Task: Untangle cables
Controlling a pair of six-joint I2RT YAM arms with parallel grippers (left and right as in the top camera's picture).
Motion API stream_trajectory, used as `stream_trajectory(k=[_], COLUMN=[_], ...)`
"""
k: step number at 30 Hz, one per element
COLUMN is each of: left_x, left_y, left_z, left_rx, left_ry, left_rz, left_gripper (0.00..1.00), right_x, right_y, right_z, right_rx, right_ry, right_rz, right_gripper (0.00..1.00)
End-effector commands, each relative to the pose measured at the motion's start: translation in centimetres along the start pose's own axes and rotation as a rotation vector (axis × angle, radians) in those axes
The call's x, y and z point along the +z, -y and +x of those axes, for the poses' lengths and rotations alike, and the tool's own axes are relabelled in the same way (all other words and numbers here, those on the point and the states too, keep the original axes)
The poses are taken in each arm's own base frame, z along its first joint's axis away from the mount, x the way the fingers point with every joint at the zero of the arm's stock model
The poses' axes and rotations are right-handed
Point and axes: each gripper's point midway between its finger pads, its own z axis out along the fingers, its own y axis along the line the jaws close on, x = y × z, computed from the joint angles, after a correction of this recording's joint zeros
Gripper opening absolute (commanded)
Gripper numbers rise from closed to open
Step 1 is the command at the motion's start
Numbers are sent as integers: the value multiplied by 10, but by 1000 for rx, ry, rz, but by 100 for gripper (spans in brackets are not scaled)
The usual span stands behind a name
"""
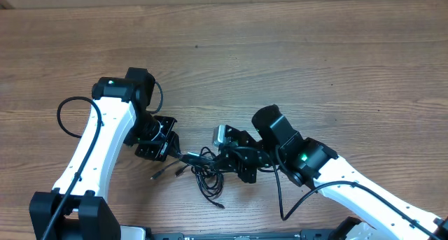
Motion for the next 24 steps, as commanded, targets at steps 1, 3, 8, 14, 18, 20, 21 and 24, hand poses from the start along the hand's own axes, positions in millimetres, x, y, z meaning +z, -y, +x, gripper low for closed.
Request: stream_trajectory(k=[1, 3, 8, 14, 18, 20, 21, 24], left_x=[-2, -2, -2, -2, -2, -3, -3, -3], left_y=[-4, -6, -6, -5, -3, -2, -1, -1], left_z=[-6, -5, 6, 12, 17, 21, 22, 22], left_rx=[-40, -42, -39, -26, -26, -27, -27, -26], left_ry=[43, 40, -23, -58, -89, -111, -120, -121], left_rz=[-28, -34, -32, -23, -14, -8, -6, -2], left_gripper=[4, 4, 4, 4, 4, 4, 4, 4], right_x=[-11, -17, -19, -14, -10, -10, -10, -10], right_y=[23, 47, 54, 38, 14, 10, 8, 1], right_z=[-10, -4, -2, -5, -11, -12, -12, -13], right_rx=[82, 169, 202, 180, 102, 103, 112, 136], right_ry=[19, 1, -3, 6, 25, 28, 31, 34], right_rz=[134, 277, 322, 224, 77, 58, 44, 5], right_gripper=[4, 4, 100, 100, 100, 100, 100, 100])
